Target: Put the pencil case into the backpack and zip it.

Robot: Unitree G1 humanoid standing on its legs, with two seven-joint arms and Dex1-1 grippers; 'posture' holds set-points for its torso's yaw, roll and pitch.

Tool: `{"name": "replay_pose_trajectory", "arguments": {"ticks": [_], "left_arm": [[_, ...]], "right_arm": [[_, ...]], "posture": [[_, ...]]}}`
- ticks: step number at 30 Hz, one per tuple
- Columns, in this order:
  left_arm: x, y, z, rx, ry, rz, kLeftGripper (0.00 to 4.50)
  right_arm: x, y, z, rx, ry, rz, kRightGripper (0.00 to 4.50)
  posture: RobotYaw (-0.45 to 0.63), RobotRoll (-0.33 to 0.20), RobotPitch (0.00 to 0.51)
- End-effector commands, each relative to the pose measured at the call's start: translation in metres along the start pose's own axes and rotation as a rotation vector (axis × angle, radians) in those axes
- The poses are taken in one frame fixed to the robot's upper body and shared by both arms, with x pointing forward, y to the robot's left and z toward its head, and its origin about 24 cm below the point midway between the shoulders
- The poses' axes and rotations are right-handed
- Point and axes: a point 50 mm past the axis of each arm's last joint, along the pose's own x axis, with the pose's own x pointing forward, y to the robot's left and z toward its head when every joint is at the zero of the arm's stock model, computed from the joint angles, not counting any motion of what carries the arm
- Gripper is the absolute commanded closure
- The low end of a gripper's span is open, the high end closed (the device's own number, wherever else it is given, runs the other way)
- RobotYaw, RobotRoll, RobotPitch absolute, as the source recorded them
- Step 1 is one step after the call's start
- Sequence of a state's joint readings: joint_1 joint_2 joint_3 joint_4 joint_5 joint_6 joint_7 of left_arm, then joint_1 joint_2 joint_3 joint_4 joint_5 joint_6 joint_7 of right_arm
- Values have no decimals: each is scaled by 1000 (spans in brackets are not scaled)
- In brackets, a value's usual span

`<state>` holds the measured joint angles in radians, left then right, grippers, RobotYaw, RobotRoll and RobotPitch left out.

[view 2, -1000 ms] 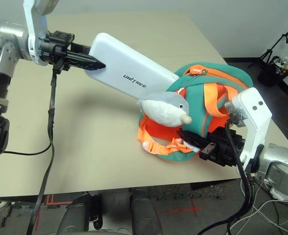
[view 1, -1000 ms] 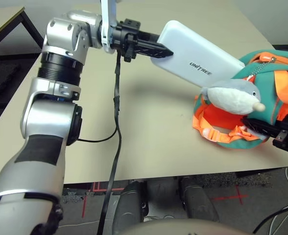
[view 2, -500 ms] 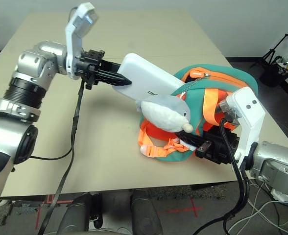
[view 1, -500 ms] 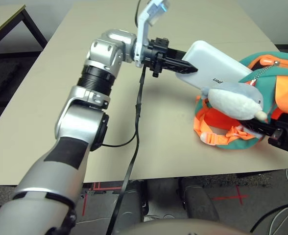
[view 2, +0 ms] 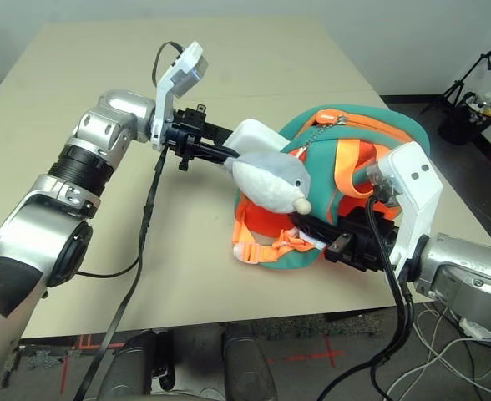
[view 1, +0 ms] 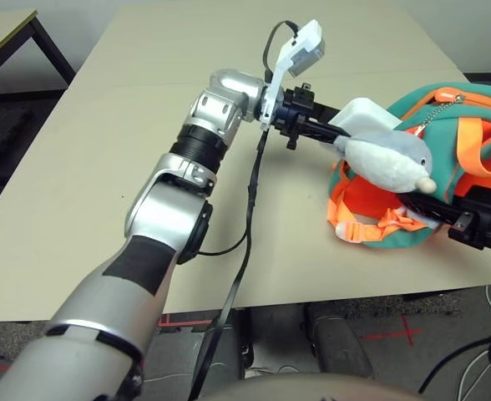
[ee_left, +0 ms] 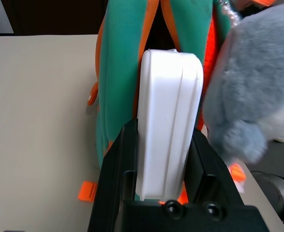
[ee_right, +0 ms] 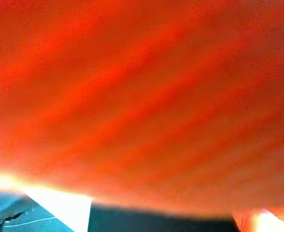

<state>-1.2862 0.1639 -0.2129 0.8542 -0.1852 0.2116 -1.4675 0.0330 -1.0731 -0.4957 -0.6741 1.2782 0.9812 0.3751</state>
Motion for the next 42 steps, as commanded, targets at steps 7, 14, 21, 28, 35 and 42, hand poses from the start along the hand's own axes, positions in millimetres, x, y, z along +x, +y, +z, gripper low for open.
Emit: {"name": "replay_pose_trajectory", "arguments": {"ticks": [7,14,21,28,35,42], "left_arm": [[12,-1,-24,-52,42,-1,3171],[-7,0,0,9,25,-8,2437],[-61,-11,53,13,-3,7,244],[-88,-12,70,21,3,100,607],[-71,7,51,51,26,171,2985],[-46,19,45,53,-15,168,4500]], "right_arm": [[3,5,-2,-3,3,17,4307],[3,5,0,-7,-4,13,4307],[4,4,-1,-5,-6,19,4307],[6,2,-2,-2,-7,27,4307],[9,1,0,-8,-14,31,4307],[8,3,-1,-9,-18,23,4307]], "posture": [[-276,0,140],[-263,0,139],[-247,0,142],[-219,0,138],[-233,0,129],[-263,0,125]]}}
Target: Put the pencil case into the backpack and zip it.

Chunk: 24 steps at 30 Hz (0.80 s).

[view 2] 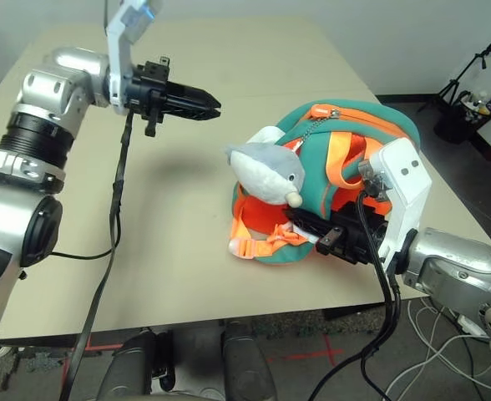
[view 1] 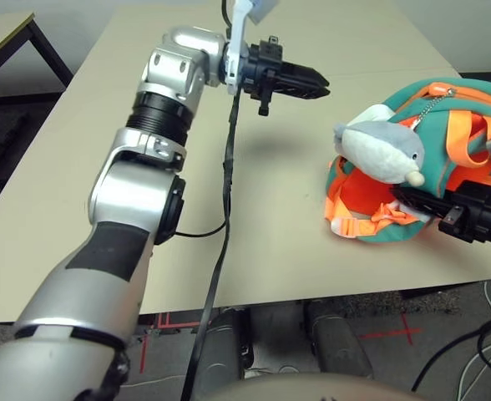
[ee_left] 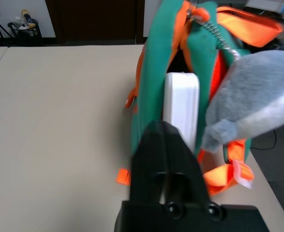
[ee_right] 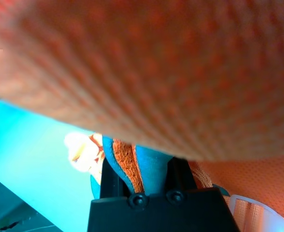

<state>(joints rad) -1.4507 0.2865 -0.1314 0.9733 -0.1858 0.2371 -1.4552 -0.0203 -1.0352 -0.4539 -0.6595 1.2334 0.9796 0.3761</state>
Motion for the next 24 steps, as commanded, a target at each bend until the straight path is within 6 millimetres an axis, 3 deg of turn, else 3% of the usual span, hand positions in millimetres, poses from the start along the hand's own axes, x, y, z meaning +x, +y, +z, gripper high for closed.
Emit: {"name": "replay_pose_trajectory", "arguments": {"ticks": [1,8,18,24], "left_arm": [[11,2,6,26,-14,-14,4500],[24,-2,8,18,-18,-93,4500],[15,-2,10,-13,25,-127,4500],[20,-5,2,-36,42,-153,4500]], "right_arm": [[2,6,-3,-1,10,25,4307],[1,8,-4,3,7,16,4307],[3,7,-6,9,6,20,4307],[4,7,-7,9,5,24,4307]], "posture": [[-267,0,124],[-279,0,126],[-263,0,133],[-263,0,134]]}}
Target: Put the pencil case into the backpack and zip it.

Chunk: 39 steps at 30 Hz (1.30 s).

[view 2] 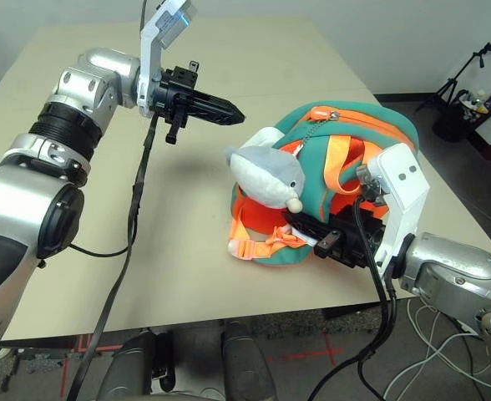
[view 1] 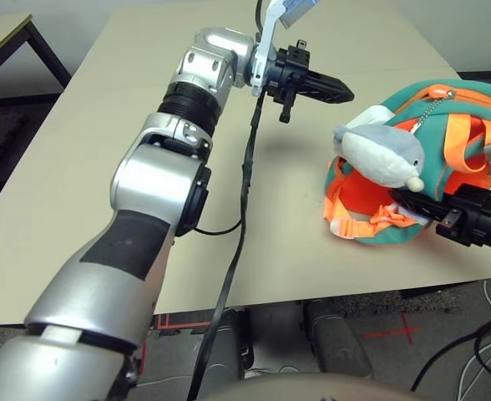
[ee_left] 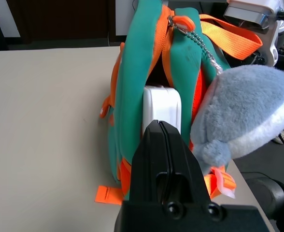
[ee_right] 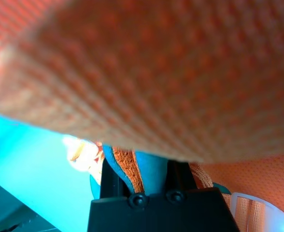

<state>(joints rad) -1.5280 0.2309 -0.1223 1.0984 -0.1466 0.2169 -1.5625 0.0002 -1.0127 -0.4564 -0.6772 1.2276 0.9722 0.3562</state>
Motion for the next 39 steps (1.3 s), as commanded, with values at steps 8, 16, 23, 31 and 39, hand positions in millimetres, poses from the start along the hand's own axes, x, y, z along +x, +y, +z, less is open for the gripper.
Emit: {"name": "replay_pose_trajectory", "arguments": {"ticks": [8,16,23,31,39], "left_arm": [[18,-3,-8,-28,21,-53,4500],[25,-4,-13,-36,27,-57,4500],[35,-5,-26,-43,70,-58,4500],[61,-12,-35,-65,76,-126,4500],[99,-20,-36,-93,18,-153,4500]], "right_arm": [[4,6,-4,1,9,42,4307],[4,6,-3,0,5,39,4307],[5,7,-3,-1,0,44,4307],[7,7,-2,-2,-2,48,4307],[9,8,-2,-3,-3,55,4307]], "posture": [[-273,0,131],[-276,0,133],[-281,0,138],[-286,0,138],[-294,0,129]]}}
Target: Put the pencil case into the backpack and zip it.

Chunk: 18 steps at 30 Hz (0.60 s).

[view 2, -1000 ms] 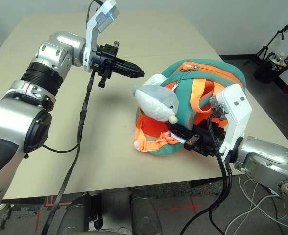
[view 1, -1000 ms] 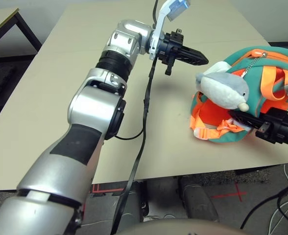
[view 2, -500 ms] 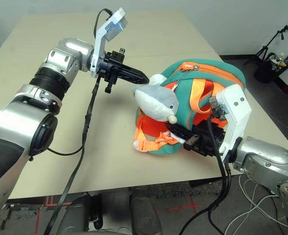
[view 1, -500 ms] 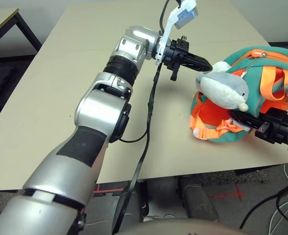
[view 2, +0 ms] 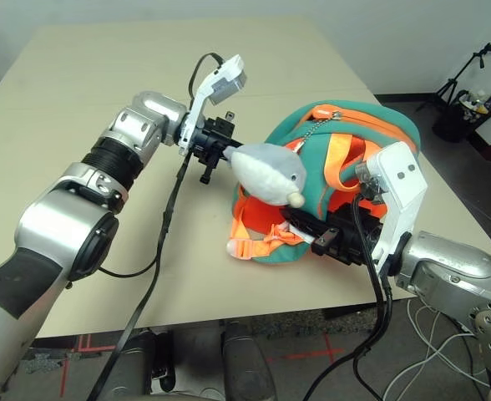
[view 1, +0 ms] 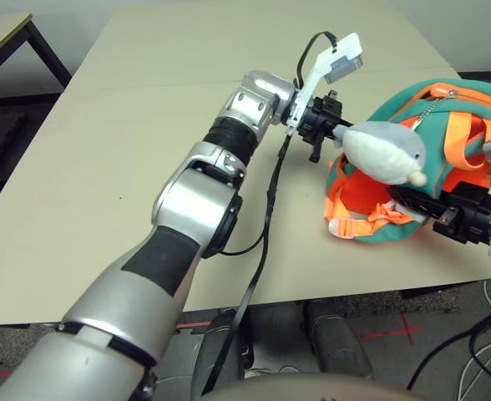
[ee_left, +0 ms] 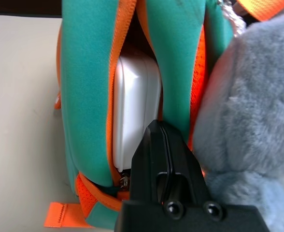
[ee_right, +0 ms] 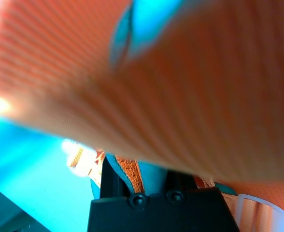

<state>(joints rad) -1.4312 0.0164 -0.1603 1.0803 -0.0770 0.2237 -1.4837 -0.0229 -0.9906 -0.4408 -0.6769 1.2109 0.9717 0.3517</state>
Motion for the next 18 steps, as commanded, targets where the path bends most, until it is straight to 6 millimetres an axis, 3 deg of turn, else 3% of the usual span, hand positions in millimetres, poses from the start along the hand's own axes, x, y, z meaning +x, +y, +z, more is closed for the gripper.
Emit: {"name": "replay_pose_trajectory", "arguments": {"ticks": [1,5,10,14,18], "left_arm": [[26,-3,-2,-19,-26,-30,4500],[16,0,8,36,-48,30,4500],[-31,3,32,136,-72,125,4500],[-83,-11,50,284,-22,212,4500],[-110,-38,57,385,38,219,3605]], "right_arm": [[6,8,-3,0,15,57,4307],[6,7,-2,-1,15,58,4307],[5,4,-3,0,17,54,4307],[5,1,-3,2,16,52,4307],[7,-1,-3,-1,14,61,4307]], "posture": [[-294,0,129],[-285,0,124],[-227,0,118],[-200,0,115],[-184,0,111]]}}
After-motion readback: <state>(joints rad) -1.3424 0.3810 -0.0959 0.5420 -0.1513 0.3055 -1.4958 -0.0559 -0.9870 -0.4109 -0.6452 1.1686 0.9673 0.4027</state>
